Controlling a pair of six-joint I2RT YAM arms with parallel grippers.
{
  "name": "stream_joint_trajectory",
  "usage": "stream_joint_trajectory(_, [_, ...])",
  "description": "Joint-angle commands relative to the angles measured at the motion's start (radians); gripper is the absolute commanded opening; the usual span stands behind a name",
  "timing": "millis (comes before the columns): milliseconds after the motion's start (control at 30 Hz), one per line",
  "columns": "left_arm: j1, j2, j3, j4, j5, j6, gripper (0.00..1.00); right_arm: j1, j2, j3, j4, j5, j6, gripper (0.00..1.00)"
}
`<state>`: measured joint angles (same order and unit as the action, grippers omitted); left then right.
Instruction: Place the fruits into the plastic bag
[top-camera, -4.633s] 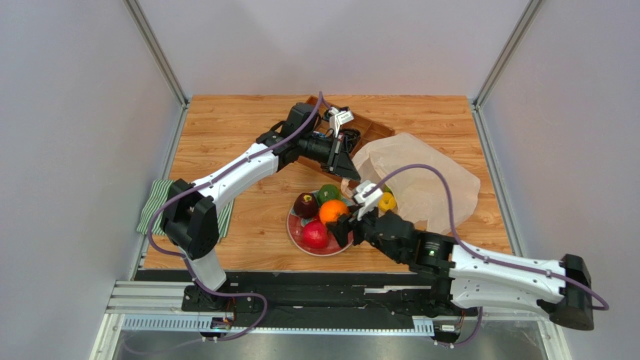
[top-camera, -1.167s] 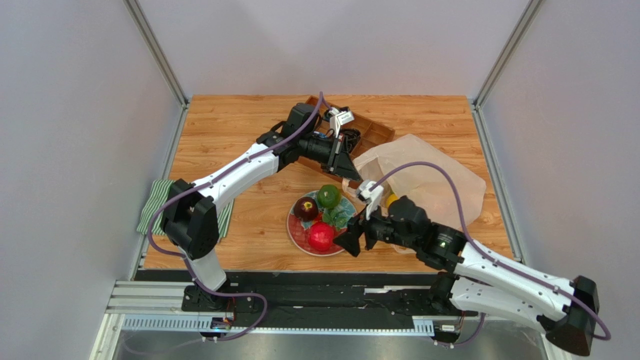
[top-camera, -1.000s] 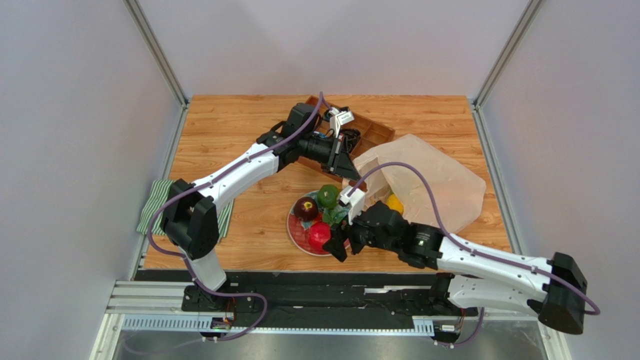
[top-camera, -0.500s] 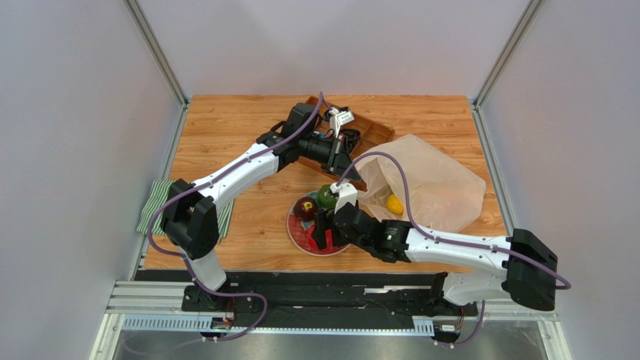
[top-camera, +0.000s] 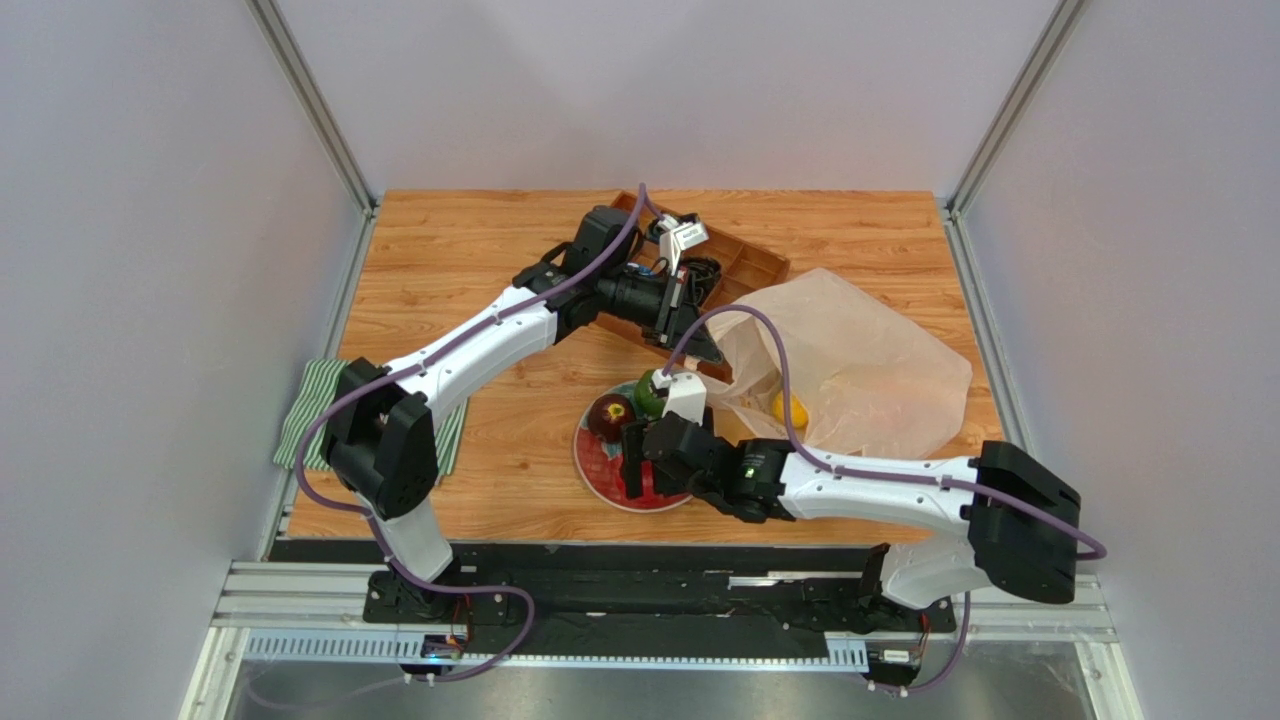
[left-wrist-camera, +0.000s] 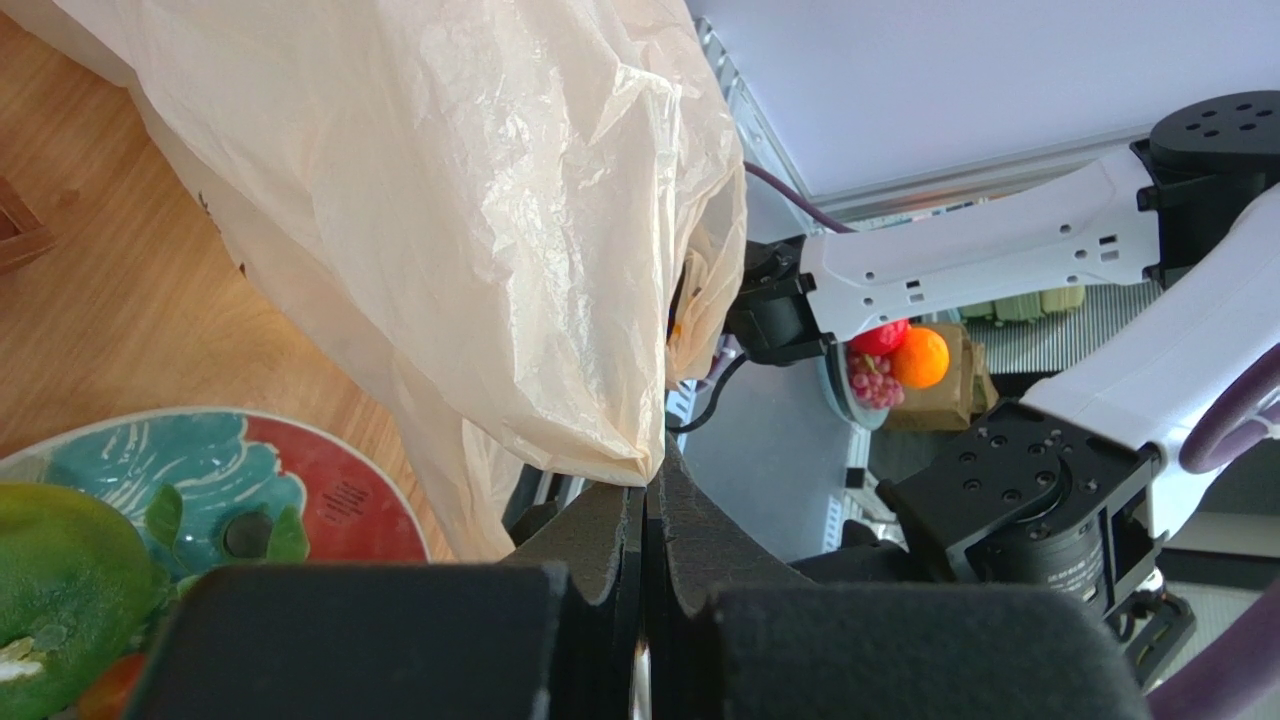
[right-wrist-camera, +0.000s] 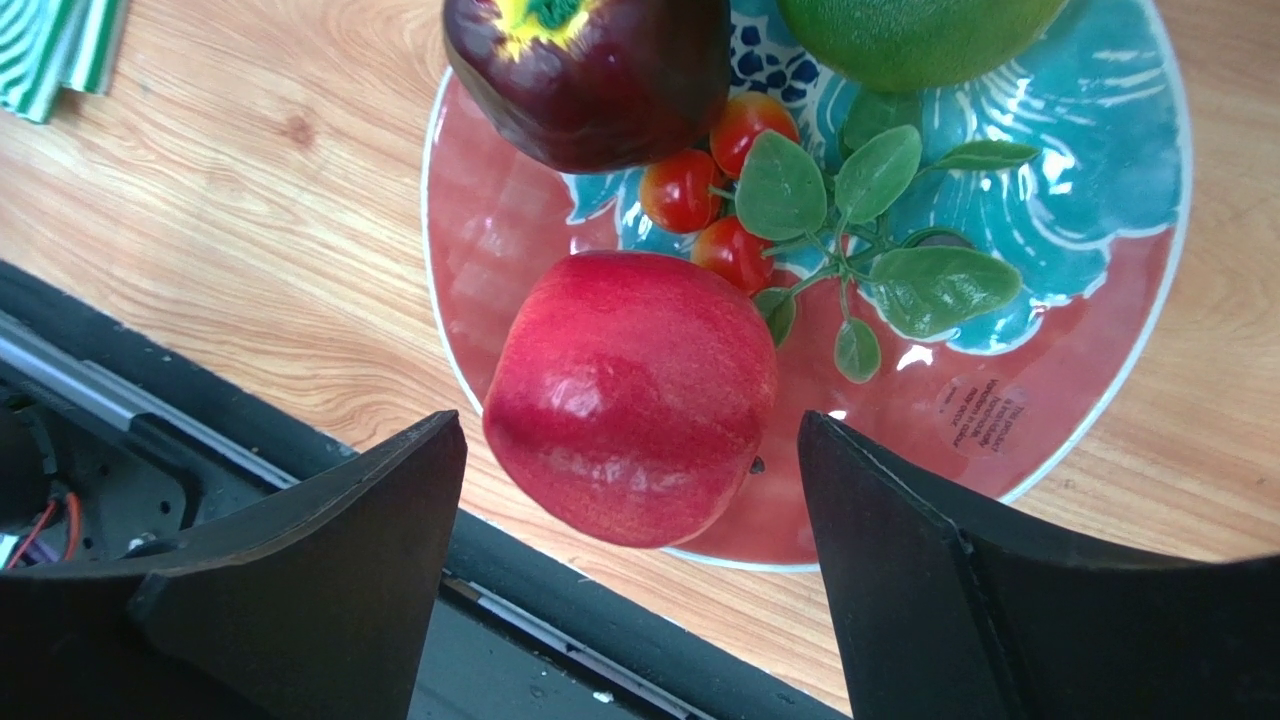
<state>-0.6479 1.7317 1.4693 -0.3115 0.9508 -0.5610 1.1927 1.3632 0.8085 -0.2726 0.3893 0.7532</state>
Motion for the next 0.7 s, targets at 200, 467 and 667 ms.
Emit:
stream_joint_trajectory(200, [-0.001, -0.047, 0.046, 0.011, 0.008, 0.018, 0.00, 0.013, 0.077, 0.046, 0.046, 0.033, 0.040, 0.85])
stream_joint_trajectory(467, [-0.001, -0.049, 0.046, 0.011, 0.008, 0.018, 0.00, 0.013, 0.116, 0.052, 0.052, 0.028, 0.031, 0.65])
stream_joint_trajectory(667, [0.001, -0.052, 0.046, 0.011, 0.009, 0.019, 0.00, 0.015, 0.091, 0.038, 0.042, 0.052, 0.012, 0.43])
